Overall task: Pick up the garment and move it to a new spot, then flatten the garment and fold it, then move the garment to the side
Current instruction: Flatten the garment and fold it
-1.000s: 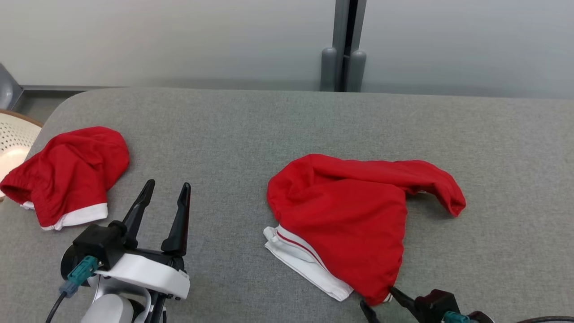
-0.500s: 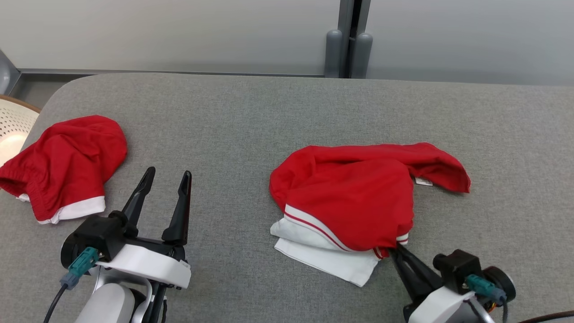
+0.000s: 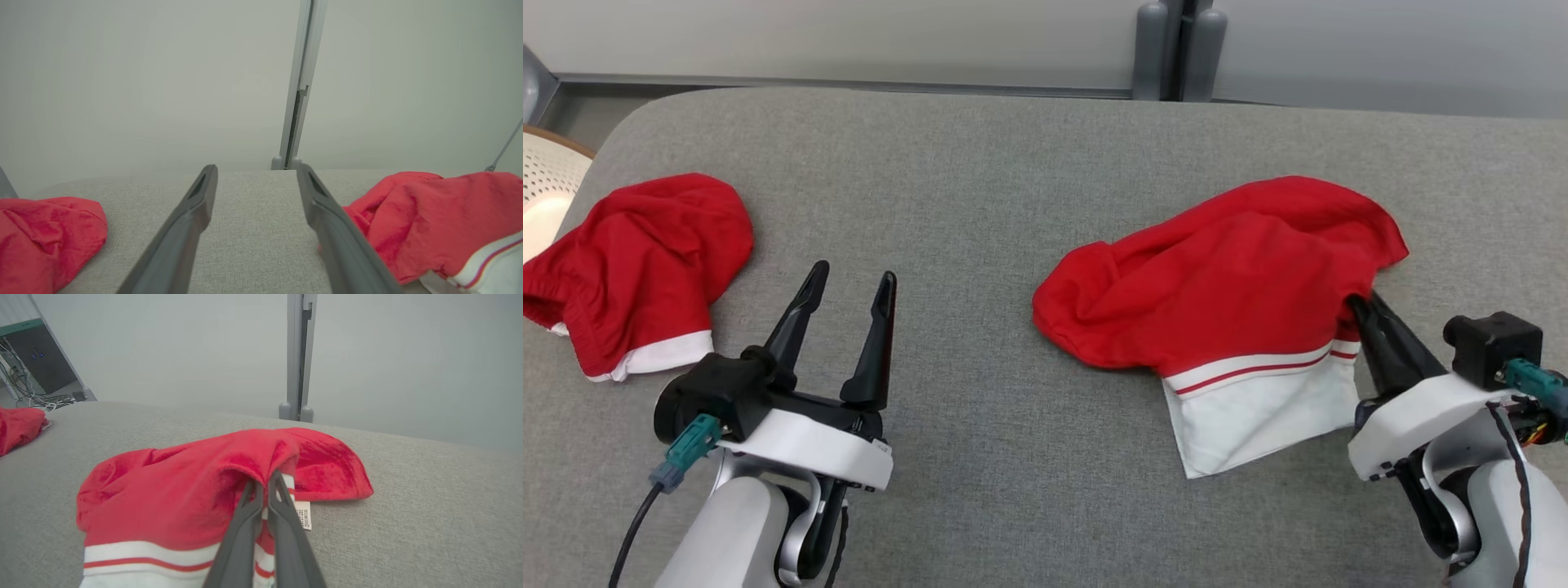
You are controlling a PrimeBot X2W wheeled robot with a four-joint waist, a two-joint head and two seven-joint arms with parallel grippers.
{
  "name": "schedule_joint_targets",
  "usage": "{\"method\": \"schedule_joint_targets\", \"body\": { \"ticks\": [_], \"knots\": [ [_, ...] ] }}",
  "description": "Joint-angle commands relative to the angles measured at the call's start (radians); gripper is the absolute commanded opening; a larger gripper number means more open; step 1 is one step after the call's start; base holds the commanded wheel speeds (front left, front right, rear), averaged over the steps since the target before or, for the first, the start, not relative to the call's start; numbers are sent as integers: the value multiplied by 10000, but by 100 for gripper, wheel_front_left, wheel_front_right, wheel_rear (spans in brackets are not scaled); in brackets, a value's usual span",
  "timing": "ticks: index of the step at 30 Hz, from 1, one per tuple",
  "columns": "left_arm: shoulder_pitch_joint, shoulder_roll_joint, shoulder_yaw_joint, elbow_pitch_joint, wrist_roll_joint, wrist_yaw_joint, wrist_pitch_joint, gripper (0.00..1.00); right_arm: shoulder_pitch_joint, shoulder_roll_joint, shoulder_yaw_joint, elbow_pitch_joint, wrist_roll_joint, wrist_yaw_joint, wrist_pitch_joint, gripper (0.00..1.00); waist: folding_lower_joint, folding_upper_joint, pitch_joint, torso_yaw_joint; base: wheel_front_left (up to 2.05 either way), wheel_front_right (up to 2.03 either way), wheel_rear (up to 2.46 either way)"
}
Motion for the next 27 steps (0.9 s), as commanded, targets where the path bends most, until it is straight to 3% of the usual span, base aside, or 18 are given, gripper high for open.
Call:
{"method": "schedule_joint_targets", "body": {
  "ticks": [1,2,3,4,10,13,19,27],
  "knots": [
    [-251,-60,-44,77,61,-66,-33,100,-324,-44,-176,573,73,-3,-143,0,0,0,291,162,0,0,0],
    [-251,-60,-44,77,61,-66,-33,100,-324,-44,-176,573,73,-3,-143,0,0,0,291,162,0,0,0],
    [-315,-87,-67,118,68,-89,-50,100,-469,-5,-292,935,151,-3,-190,27,0,0,374,187,0,0,0],
    [-367,-106,-85,178,75,-104,-64,100,-584,-40,-310,1298,101,-3,-266,100,0,0,423,203,0,0,0],
    [-414,-155,-28,381,105,-154,-129,100,-683,93,-364,2581,619,-3,-1376,100,0,0,492,134,0,0,0],
    [-263,-87,115,399,117,-77,-158,100,-381,15,-394,2447,756,-3,-1837,100,0,0,356,-29,0,0,0],
    [161,9,397,316,101,104,-176,100,451,-111,-644,1232,672,-3,-2240,100,0,0,-111,-381,0,0,0],
    [911,218,529,164,36,263,-140,100,1813,173,-1079,-1110,248,-3,-1603,100,0,0,-908,-749,0,0,0]
  ]
}}
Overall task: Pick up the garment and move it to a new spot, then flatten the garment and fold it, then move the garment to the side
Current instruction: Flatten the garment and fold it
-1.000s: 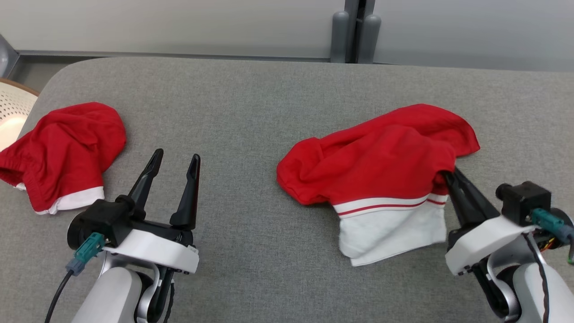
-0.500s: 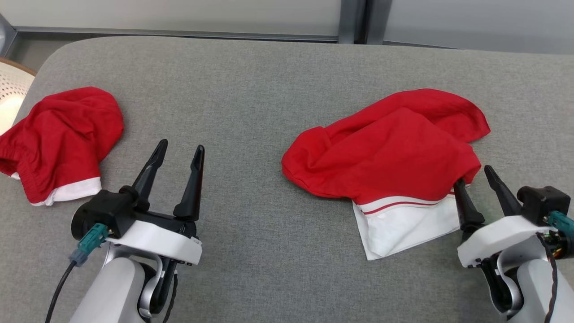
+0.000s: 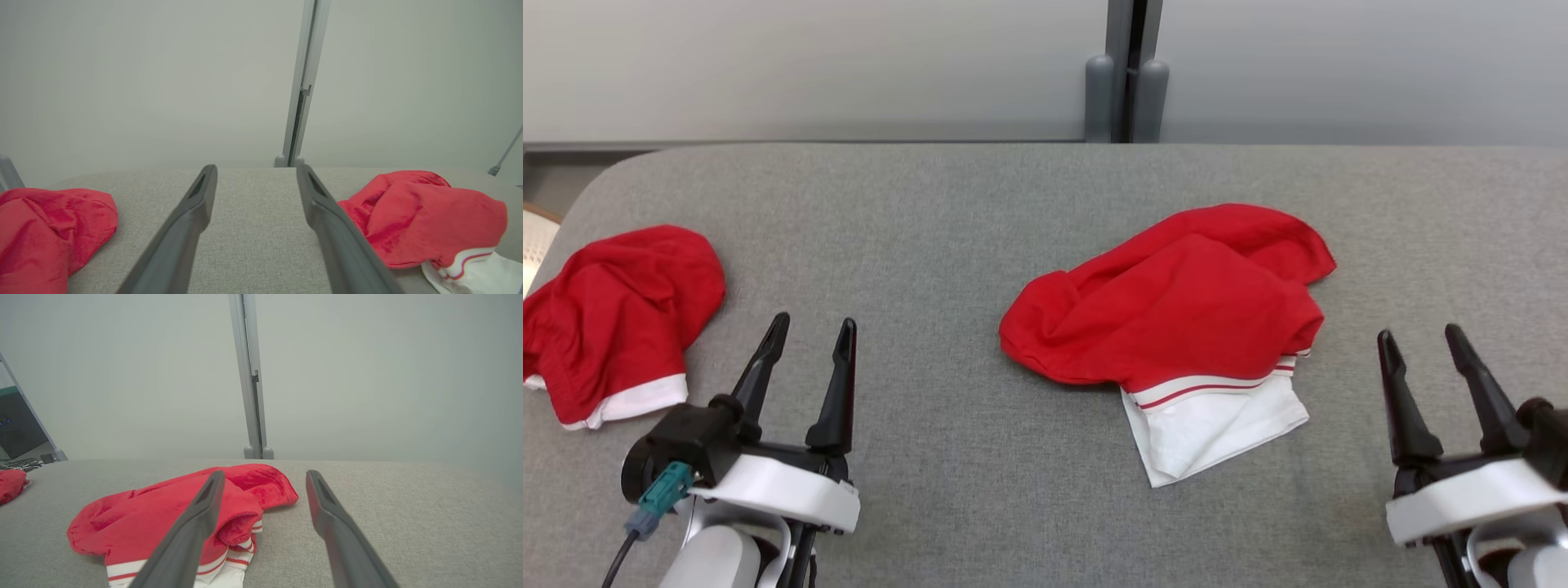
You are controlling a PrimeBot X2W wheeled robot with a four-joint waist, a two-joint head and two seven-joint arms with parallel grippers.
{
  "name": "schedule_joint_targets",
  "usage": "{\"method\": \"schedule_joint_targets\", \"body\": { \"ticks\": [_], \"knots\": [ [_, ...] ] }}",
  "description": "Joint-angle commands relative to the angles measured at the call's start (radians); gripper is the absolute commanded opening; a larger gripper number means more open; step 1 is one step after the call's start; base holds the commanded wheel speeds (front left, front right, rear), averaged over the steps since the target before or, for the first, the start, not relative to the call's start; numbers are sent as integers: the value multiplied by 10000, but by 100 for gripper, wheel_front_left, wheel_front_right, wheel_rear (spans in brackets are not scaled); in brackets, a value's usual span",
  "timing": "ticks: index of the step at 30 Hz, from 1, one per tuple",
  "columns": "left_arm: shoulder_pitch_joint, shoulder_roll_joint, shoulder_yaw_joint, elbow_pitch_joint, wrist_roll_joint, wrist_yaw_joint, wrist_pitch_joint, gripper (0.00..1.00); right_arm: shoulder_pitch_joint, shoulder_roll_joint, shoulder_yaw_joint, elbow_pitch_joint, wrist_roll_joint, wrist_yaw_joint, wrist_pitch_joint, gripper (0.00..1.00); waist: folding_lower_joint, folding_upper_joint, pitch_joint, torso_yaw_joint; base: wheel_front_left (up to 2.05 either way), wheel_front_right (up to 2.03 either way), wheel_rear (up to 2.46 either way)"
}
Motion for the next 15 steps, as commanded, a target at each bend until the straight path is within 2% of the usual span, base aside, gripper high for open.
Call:
{"method": "schedule_joint_targets", "body": {
  "ticks": [1,8,15],
  "knots": [
    [162,90,38,-33,-63,71,17,100,295,54,-51,-283,-116,-3,151,100,0,0,-291,-146,0,0,0],
    [744,225,44,-299,-171,219,211,100,1602,540,-229,-1623,-415,-3,907,100,0,0,-819,-264,0,0,0],
    [988,351,57,-612,-185,346,383,100,2036,734,-327,-2194,-512,-3,1269,100,0,0,-892,-329,0,0,0]
  ]
}}
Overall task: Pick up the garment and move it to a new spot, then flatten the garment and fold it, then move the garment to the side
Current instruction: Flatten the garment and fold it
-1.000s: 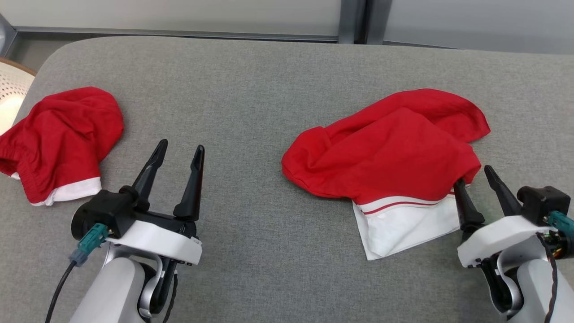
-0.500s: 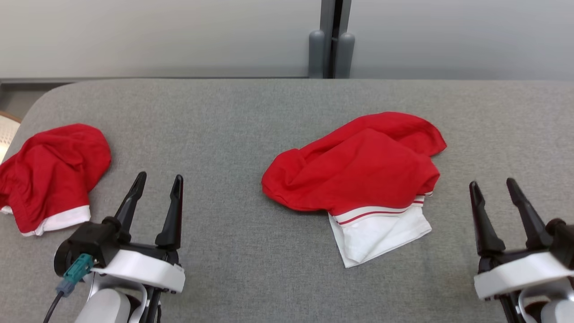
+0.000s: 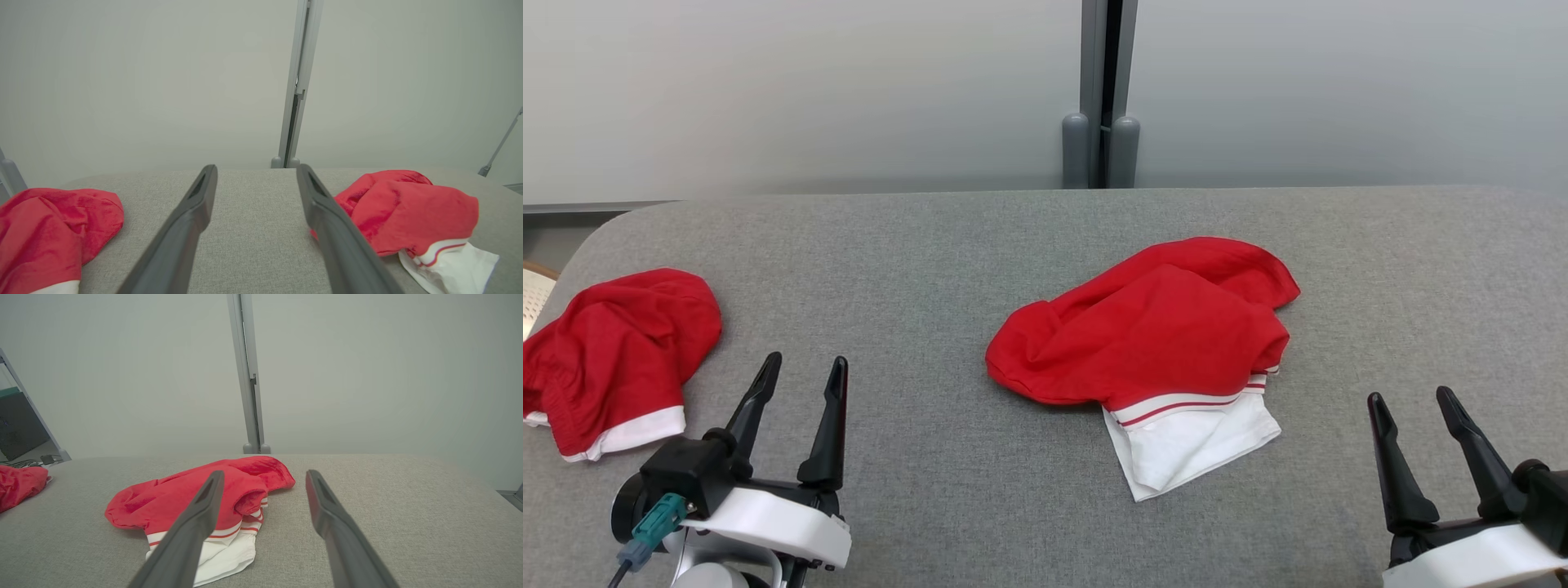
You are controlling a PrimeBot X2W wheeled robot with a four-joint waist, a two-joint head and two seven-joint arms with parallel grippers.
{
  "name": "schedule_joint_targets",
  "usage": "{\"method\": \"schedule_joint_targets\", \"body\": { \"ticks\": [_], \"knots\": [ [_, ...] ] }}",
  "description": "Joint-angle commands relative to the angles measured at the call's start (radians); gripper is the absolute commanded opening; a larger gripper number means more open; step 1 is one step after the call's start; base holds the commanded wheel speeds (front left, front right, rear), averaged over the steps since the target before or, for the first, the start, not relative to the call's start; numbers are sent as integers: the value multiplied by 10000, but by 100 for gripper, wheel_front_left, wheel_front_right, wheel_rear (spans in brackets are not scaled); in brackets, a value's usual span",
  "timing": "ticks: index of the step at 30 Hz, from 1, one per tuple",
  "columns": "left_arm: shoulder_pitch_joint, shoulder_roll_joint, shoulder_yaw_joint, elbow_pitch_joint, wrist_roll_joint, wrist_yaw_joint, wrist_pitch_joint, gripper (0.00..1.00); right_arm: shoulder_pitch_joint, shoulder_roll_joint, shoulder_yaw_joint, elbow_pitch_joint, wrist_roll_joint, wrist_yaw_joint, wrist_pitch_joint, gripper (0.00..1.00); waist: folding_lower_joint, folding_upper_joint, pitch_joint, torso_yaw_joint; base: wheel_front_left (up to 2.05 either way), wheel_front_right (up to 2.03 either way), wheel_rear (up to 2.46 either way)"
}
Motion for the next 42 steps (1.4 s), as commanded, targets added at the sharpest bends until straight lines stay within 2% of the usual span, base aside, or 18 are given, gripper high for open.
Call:
{"method": "schedule_joint_targets", "body": {
  "ticks": [1,11,16,28,35,36,37,38,42],
  "knots": [
    [108,71,38,-58,-17,57,16,100,110,19,-33,-75,-55,-3,55,100,0,-1,-4,-6,0,0,0],
    [43,138,-27,-244,-30,108,91,100,27,56,-11,-172,-95,-3,159,100,0,-1,82,34,0,0,0],
    [-245,121,-109,-307,8,98,123,100,-139,-97,523,96,-68,-3,323,100,0,-1,307,175,0,0,0],
    [-1106,-226,-410,-183,122,-99,-54,100,-1253,-560,3524,2302,155,-3,268,100,0,-1,1460,964,0,0,0],
    [-1373,-347,-431,13,140,-103,-199,100,-2020,-582,3799,3729,-454,-3,4,100,0,-1,1832,1088,0,0,0],
    [-1389,-359,-421,42,138,-104,-225,100,-2108,-542,3730,3905,-532,-3,-32,86,0,-1,1854,1079,0,0,0],
    [-1409,-369,-416,60,133,-106,-242,100,-2182,-537,3689,4050,-617,-3,-69,40,0,-1,1868,1065,0,0,0],
    [-1429,-385,-411,77,133,-113,-247,100,-2245,-501,3657,4169,-634,-3,-124,2,0,-1,1874,1055,0,0,0],
    [-1454,-406,-382,143,140,-127,-302,100,-2500,-427,3376,4198,-548,-3,-546,0,0,-1,1868,969,0,0,0]
  ]
}}
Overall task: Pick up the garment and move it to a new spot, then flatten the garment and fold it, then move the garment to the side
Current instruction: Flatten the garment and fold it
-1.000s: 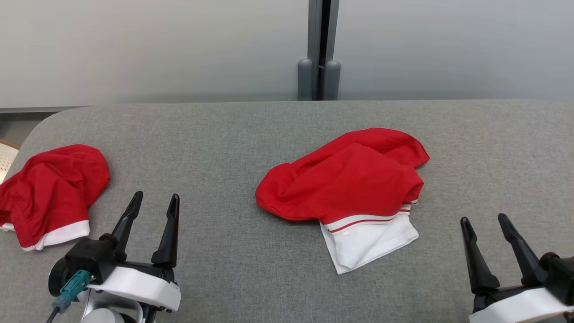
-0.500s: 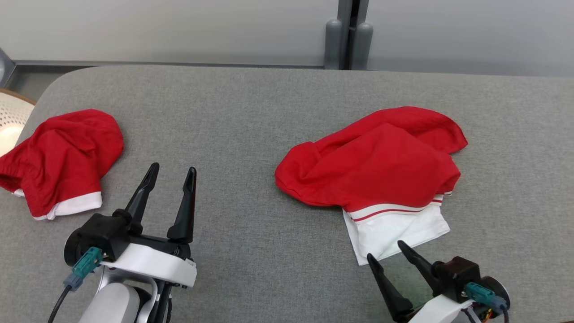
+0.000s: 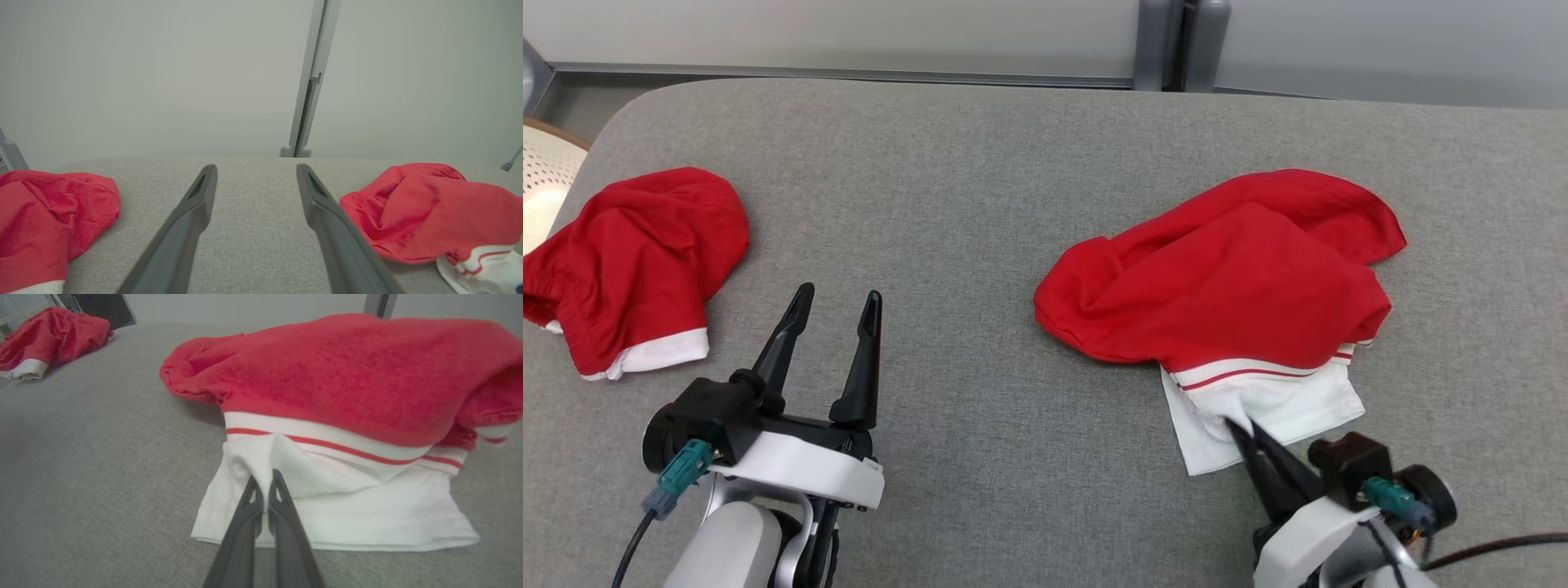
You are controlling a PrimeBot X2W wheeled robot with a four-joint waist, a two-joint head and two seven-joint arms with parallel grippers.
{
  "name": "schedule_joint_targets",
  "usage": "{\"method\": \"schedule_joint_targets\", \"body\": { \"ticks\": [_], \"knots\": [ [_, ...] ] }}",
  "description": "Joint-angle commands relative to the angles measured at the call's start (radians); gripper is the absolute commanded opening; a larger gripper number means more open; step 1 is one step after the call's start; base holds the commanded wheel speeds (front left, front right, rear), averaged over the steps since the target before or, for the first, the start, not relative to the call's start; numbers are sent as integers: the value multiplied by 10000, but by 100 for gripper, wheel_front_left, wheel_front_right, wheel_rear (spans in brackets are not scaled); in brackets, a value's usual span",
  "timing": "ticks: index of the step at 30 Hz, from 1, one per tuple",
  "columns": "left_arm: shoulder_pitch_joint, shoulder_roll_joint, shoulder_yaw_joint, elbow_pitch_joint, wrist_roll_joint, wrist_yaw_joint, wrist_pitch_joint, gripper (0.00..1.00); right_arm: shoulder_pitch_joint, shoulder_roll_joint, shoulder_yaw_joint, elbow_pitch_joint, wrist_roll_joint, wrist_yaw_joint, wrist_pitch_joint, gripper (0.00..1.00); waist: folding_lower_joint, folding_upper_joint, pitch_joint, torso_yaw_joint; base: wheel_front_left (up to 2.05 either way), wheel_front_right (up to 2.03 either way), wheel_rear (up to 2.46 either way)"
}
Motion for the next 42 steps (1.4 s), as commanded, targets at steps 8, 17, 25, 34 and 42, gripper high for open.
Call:
{"method": "schedule_joint_targets", "body": {
  "ticks": [8,17,25,34,42],
  "knots": [
    [-91,114,160,8,69,62,-105,100,-317,-172,-1318,-945,-41,-3,-513,0,0,0,-107,-333,0,0,0],
    [202,234,343,-169,24,243,-120,100,573,-211,-3822,-3252,-464,-3,-195,0,0,0,-220,-834,0,0,0],
    [200,292,362,-230,-61,299,-95,100,2409,546,-5029,-2906,-319,-3,248,0,0,0,-260,-1058,0,0,0],
    [392,370,335,-174,-109,359,-33,100,2281,808,-4655,-1016,211,-3,-226,100,0,0,-514,-1226,0,0,0],
    [785,516,441,-184,-204,545,16,100,2027,630,-4222,-2495,249,-3,-448,100,0,0,-1086,-1294,0,0,0]
  ]
}}
